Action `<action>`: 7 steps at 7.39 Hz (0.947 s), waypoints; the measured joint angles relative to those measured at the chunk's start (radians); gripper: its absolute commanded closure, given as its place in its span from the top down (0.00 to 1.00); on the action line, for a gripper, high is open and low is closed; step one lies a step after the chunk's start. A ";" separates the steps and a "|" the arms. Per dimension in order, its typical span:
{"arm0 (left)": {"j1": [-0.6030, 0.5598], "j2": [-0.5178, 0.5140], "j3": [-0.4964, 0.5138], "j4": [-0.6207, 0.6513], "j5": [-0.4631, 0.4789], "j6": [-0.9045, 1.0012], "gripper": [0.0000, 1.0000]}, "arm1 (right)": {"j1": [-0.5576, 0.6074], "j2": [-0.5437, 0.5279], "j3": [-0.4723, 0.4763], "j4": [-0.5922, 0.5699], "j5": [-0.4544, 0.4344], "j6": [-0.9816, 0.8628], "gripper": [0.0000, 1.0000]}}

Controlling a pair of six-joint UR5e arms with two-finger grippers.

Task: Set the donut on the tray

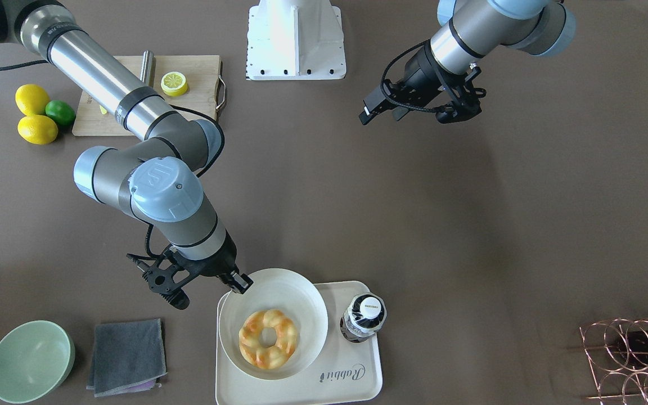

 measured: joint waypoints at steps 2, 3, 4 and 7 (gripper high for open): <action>0.001 0.001 0.004 0.000 0.001 0.002 0.97 | -0.002 0.065 -0.130 0.087 -0.054 0.154 0.00; 0.001 0.001 0.006 0.000 0.003 0.004 0.97 | -0.006 0.084 -0.165 0.116 -0.080 0.225 0.15; 0.003 0.000 0.009 0.000 0.008 0.005 0.97 | -0.013 0.095 -0.179 0.128 -0.111 0.292 0.99; 0.006 -0.003 0.020 0.000 0.024 0.008 0.97 | -0.033 0.105 -0.180 0.154 -0.162 0.340 1.00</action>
